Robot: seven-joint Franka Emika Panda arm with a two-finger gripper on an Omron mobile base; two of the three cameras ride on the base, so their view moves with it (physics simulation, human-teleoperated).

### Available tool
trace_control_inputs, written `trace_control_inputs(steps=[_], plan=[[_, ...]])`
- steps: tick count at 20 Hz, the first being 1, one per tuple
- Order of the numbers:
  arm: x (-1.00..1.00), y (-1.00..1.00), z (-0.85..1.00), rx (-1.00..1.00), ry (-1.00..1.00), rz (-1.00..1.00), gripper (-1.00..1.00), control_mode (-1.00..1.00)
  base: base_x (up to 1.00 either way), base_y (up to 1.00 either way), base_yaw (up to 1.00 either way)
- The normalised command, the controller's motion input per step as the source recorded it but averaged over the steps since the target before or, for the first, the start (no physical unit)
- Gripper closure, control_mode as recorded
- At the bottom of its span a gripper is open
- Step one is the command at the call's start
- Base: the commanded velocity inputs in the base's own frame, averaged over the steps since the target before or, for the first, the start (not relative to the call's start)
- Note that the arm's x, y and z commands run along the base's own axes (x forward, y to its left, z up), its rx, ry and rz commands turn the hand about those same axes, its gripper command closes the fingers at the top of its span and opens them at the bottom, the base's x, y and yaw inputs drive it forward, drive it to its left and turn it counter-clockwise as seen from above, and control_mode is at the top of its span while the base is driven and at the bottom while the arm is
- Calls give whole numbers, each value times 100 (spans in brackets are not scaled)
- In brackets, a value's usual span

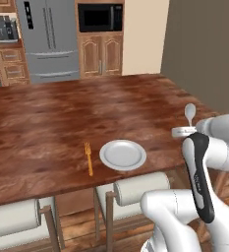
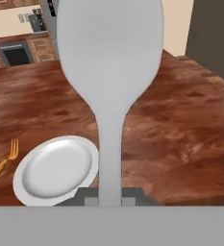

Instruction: Take the fork and place it on the left side of the plate. Then take the spoon and place it on the right side of the plate. Make sure they're directly next to the plate.

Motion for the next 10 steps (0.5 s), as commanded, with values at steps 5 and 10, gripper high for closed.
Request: trace_control_inputs(steps=[5, 10], plan=[[85, 6, -14, 0, 28, 0, 100, -100, 0, 0, 0], [93, 33, -47, -2, 46, -4, 100, -100, 0, 0, 0]])
